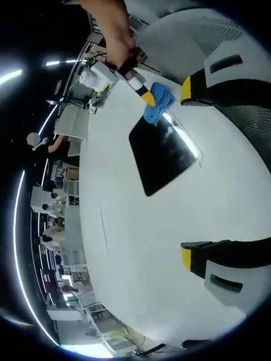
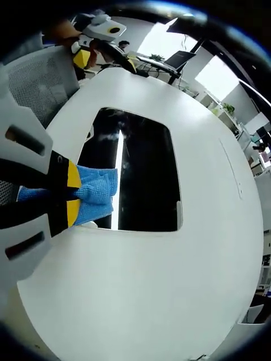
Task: Wipe the mirror surface with the cleaning cloth until all visible marks leave the cleaned area.
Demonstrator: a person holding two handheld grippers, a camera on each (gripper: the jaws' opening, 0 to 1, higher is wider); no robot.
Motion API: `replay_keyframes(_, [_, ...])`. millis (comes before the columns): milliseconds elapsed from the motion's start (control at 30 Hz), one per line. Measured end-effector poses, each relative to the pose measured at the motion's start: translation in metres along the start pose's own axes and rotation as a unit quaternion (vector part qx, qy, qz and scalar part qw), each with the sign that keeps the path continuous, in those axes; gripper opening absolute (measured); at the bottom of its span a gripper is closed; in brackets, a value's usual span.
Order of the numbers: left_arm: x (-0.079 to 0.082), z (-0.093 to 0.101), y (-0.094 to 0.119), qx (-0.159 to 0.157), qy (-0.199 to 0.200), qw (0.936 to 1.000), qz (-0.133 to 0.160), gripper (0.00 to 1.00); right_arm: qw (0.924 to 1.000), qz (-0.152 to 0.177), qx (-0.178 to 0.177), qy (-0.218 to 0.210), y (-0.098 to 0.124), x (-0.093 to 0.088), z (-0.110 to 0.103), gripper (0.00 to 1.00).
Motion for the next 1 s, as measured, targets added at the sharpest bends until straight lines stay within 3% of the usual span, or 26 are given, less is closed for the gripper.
replay_keyframes(200, [0.001,0.000,-0.001,0.000,-0.001,1.0000,0.001,0.99,1.0000,0.001,-0.001,-0.003,0.000,0.002,0.000,0.00])
replay_keyframes(533, [0.000,-0.003,-0.002,0.002,-0.005,1.0000,-0.002,0.99,1.0000,0.002,-0.006,-0.006,-0.006,0.020,0.003,0.00])
replay_keyframes(667, [-0.001,0.002,-0.003,-0.022,0.005,0.9997,0.002,0.99,0.9999,0.003,-0.007,-0.010,-0.008,0.026,0.005,0.00])
replay_keyframes(1000, [-0.005,0.006,-0.004,-0.021,-0.012,0.9997,-0.010,0.99,0.9999,0.007,-0.014,-0.008,-0.015,0.045,0.011,0.00])
Point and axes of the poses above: the point that each gripper's makers call its tool centre point, and the gripper's own axes: y roughly backward along the fingers, z roughly to its right, x roughly out of its top, the point moved 7 cm from there along y, roughly backward along the fingers, and after that the axes turned 2 degrees about -x, right-handed, at the moved point
